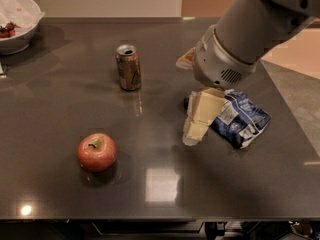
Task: Pick apple
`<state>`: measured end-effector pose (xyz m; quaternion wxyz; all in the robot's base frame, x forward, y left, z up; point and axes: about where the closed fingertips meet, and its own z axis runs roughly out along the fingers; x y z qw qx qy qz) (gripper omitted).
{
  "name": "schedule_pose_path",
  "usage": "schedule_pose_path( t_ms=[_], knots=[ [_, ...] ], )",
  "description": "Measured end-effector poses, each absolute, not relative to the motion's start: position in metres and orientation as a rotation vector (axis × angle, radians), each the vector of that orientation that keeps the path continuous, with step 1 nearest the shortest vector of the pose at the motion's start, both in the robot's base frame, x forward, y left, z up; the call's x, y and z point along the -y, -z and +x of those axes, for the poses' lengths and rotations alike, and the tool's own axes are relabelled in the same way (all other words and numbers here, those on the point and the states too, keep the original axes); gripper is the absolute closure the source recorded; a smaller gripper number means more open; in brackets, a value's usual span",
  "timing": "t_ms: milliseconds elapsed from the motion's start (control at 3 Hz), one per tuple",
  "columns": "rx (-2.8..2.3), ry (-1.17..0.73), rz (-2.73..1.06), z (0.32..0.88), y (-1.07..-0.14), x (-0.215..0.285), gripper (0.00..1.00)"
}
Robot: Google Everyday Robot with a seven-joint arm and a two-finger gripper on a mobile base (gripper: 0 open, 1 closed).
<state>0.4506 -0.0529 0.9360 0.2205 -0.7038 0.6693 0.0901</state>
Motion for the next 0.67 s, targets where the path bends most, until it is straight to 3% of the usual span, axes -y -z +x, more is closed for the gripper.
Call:
schedule_pose_path(
  t_ms=[667],
  knots=[
    [-1.767, -0.329, -2.012, 0.435, -0.906, -0.006, 0.0]
  ],
)
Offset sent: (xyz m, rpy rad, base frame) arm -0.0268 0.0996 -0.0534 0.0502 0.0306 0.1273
